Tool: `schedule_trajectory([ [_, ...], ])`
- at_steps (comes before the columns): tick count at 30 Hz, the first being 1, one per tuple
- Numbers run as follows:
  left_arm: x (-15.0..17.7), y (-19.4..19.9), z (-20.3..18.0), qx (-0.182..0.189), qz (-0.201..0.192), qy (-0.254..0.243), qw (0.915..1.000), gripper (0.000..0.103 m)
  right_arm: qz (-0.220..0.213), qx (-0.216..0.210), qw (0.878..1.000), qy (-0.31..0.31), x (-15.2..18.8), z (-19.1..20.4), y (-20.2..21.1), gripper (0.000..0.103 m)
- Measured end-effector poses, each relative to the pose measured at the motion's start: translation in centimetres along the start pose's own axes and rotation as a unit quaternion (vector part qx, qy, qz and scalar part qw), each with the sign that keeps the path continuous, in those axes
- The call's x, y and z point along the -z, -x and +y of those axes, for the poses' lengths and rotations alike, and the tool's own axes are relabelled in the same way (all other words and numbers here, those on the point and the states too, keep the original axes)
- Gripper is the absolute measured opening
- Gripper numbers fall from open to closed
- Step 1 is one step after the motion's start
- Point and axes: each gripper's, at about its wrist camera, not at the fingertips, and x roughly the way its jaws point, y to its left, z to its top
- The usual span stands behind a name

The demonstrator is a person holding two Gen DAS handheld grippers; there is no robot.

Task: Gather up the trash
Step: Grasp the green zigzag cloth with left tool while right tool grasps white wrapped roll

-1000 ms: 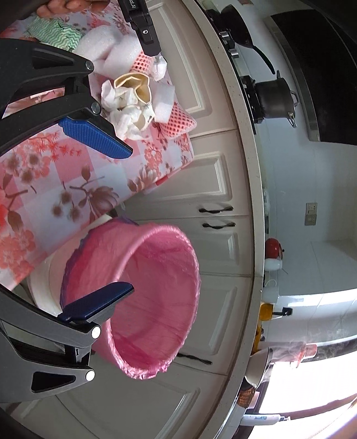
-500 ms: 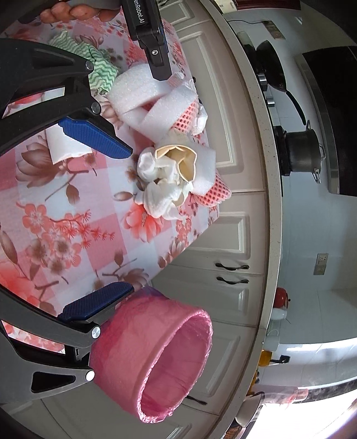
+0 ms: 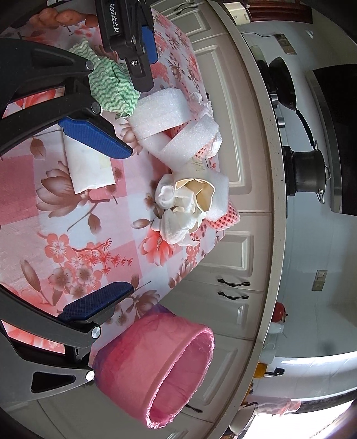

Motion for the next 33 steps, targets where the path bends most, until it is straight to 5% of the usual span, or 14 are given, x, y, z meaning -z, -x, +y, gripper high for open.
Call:
schedule_trajectory([
  [17,2.9,0.3,0.2,0.003,0.032,0.007,0.9994,0.056,0.002,-0.017,1.000,0.007,1.5,1.3,1.6,0.086],
  [27,3.8,-1.3,0.9,0.010,0.069,0.011,0.9975,0.020,0.012,-0.030,0.999,0.018,1.9,2.9,1.4,0.086],
  [33,3.4,-1.1,1.4,0.008,0.063,0.019,0.9978,0.017,0.027,-0.045,0.998,0.032,2.5,4.8,1.0,0.086],
])
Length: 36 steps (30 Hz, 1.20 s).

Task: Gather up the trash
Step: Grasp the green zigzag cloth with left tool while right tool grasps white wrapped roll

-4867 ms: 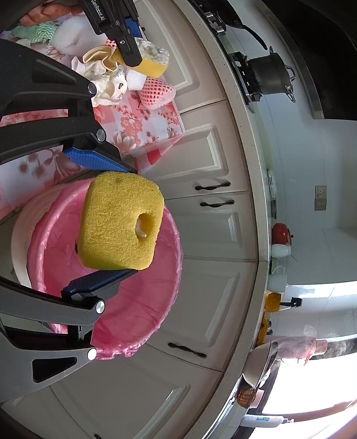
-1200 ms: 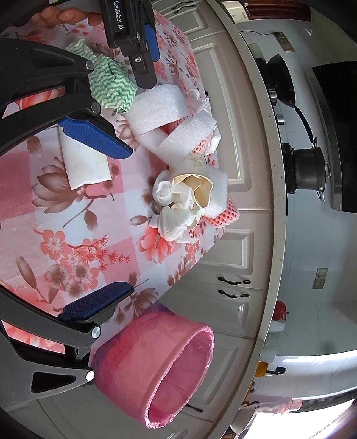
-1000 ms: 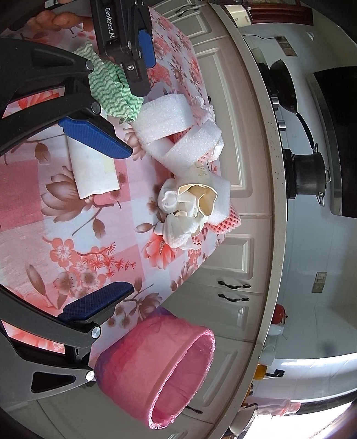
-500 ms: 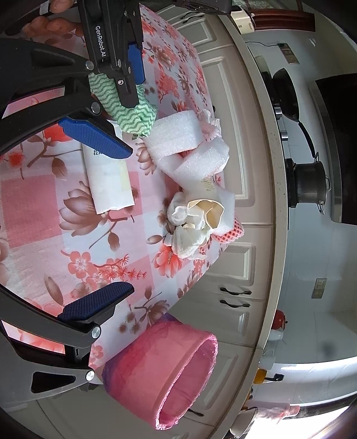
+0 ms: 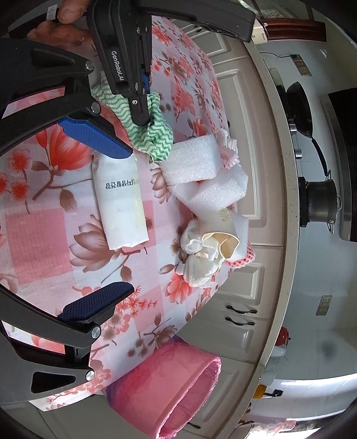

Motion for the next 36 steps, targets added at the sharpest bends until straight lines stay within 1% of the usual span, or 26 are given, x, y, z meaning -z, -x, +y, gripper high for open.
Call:
schedule_trajectory([
  [8,-0.5,0.5,0.7,-0.003,-0.007,0.006,0.9999,0.016,0.033,-0.016,0.999,0.014,0.3,1.7,-1.4,0.086],
  [11,-0.5,0.5,0.9,-0.003,-0.008,0.009,0.9999,0.016,0.047,-0.017,0.999,0.017,0.3,1.9,-2.0,0.086],
  [13,-0.6,0.4,0.9,-0.003,-0.007,0.009,0.9999,0.016,0.054,-0.007,0.998,0.019,0.2,1.8,-2.5,0.086],
  [18,-0.8,0.3,1.2,-0.002,-0.007,0.012,0.9999,0.016,0.068,0.019,0.998,-0.001,-0.4,0.0,-3.6,0.086],
  [25,-1.4,-0.1,0.8,0.006,-0.009,0.008,0.9999,0.016,0.072,0.033,0.996,-0.029,-1.4,-2.8,-5.0,0.086],
  [31,-1.7,-0.6,0.9,0.008,-0.007,0.009,0.9999,0.016,0.076,0.049,0.995,-0.037,-2.4,-4.5,-6.4,0.086],
  [34,-1.8,-0.9,1.0,0.007,-0.005,0.012,0.9999,0.016,0.102,0.047,0.993,-0.037,-2.6,-4.8,-7.5,0.086],
  [36,-1.9,-1.1,1.0,0.009,-0.003,0.013,0.9999,0.016,0.107,0.048,0.993,-0.030,-2.9,-4.7,-7.9,0.086],
])
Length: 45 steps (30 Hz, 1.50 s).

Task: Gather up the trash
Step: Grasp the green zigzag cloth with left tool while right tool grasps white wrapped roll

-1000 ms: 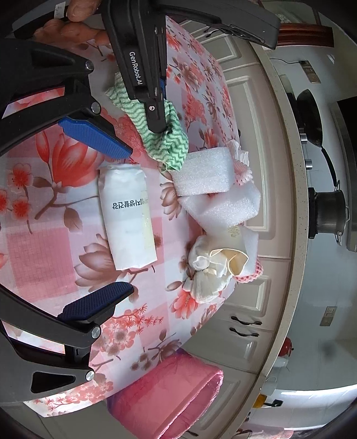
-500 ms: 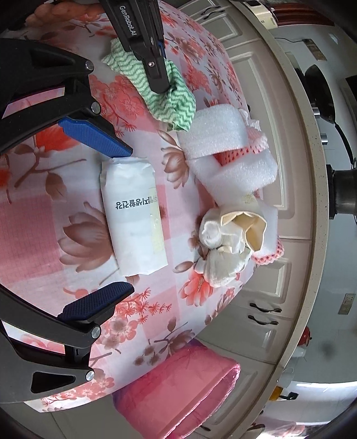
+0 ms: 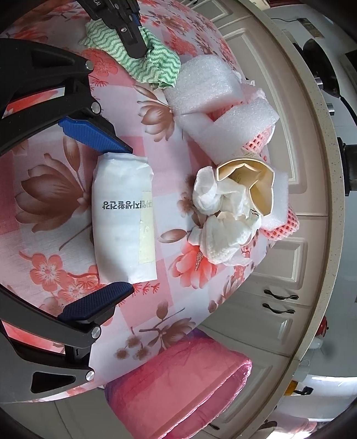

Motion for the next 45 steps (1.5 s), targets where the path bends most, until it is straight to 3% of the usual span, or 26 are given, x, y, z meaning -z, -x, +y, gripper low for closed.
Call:
schedule_trajectory([
  [3,-0.1,-0.1,-0.1,0.001,0.000,-0.001,1.0000,0.016,-0.015,0.009,1.000,0.009,-0.6,0.0,0.4,0.086],
  [11,-0.2,-0.1,-0.2,0.003,-0.002,0.001,1.0000,0.016,-0.005,0.014,1.000,0.019,-1.3,-0.9,0.2,0.086],
  [28,-0.2,0.3,-0.4,0.005,-0.005,-0.001,1.0000,0.016,0.020,0.016,0.999,0.043,0.1,-2.5,1.8,0.086],
  [37,-0.2,0.3,-0.5,0.006,-0.005,-0.002,1.0000,0.016,0.016,0.001,1.000,-0.024,-0.2,-2.6,2.4,0.086],
  [45,-0.4,0.3,-0.7,0.007,-0.005,-0.005,1.0000,0.016,0.021,0.046,0.995,-0.091,-1.3,-2.2,1.2,0.086],
])
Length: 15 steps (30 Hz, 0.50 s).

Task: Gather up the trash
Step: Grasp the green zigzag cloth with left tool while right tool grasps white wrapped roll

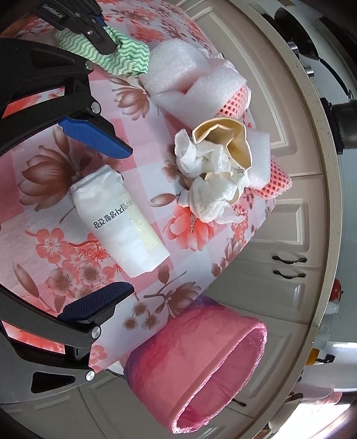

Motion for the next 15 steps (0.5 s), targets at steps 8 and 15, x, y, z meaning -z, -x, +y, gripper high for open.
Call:
schedule_trajectory([
  [8,-0.5,-0.1,-0.2,0.008,-0.001,-0.005,1.0000,0.016,0.028,0.019,0.998,-0.044,-0.3,-1.3,-2.1,0.072],
  [15,-0.6,-0.1,-0.8,0.015,-0.001,-0.012,0.9998,0.016,0.035,0.004,0.999,-0.026,0.0,-1.5,-2.1,0.049],
])
